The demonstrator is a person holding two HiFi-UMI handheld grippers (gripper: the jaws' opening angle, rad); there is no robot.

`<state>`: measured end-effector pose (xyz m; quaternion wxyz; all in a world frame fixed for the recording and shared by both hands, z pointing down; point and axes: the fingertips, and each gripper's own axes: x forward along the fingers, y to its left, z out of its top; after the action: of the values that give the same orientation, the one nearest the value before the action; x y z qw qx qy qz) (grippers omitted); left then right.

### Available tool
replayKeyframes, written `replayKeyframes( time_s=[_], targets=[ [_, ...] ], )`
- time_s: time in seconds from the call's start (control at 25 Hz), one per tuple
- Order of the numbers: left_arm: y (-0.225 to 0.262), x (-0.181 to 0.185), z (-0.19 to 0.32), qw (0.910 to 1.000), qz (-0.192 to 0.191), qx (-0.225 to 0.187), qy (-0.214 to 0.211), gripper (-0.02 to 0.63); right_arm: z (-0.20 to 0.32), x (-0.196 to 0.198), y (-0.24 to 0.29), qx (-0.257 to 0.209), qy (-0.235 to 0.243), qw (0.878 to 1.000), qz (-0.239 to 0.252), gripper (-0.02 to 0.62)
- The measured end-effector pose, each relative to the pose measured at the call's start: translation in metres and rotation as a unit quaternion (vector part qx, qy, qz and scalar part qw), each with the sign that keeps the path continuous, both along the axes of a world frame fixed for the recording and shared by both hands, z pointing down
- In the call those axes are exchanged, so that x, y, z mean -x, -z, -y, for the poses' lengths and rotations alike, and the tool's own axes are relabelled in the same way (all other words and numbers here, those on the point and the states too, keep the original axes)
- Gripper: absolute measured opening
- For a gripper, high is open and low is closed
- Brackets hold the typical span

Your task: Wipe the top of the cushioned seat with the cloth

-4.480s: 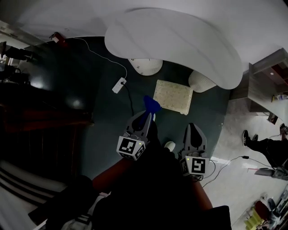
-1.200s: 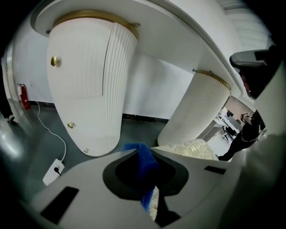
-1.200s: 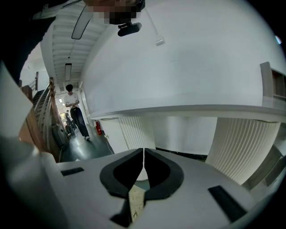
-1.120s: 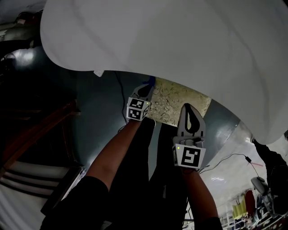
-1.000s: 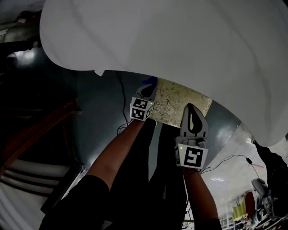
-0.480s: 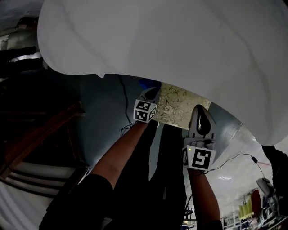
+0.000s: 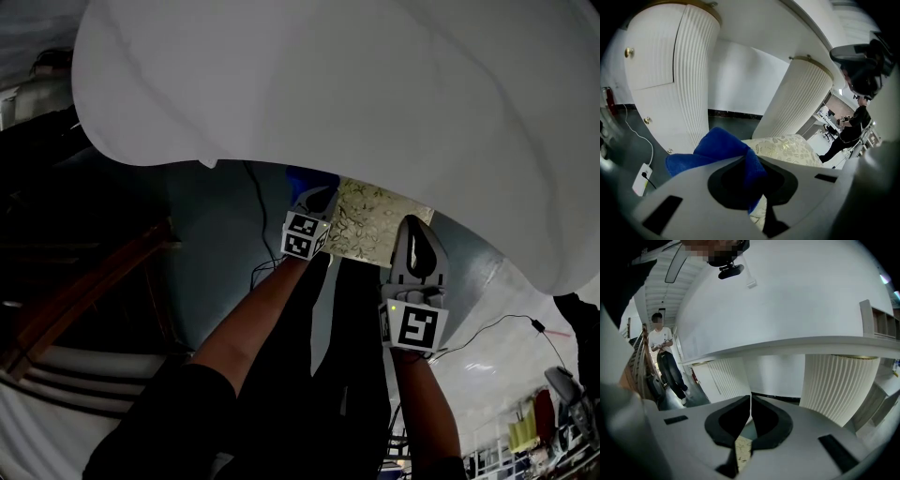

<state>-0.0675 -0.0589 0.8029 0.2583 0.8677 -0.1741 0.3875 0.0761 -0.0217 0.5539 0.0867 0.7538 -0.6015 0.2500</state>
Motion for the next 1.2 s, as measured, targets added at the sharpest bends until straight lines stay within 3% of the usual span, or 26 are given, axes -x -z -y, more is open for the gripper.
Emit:
replayKeyframes(
  time_s=[0.68, 0.84, 1.2],
  targets=[
    [-0.007, -0.022, -0.028, 0.9997, 0.004, 0.015, -0.018, 0.037, -0.031, -0.032, -0.011, 0.008, -0.076, 0.996, 0.035, 0.038],
    [-0.008, -0.032, -0.037, 0.9996, 0.003, 0.026, -0.005, 0.037, -0.032, -0.034, -0.009, 0.003, -0.083, 0.996, 0.039, 0.038],
    [-0.005, -0.057, -0.056, 0.9990, -0.003, 0.040, -0.020, 0.037, -0.042, -0.059, -0.006, 0.007, -0.100, 0.994, 0.034, 0.038]
  ],
)
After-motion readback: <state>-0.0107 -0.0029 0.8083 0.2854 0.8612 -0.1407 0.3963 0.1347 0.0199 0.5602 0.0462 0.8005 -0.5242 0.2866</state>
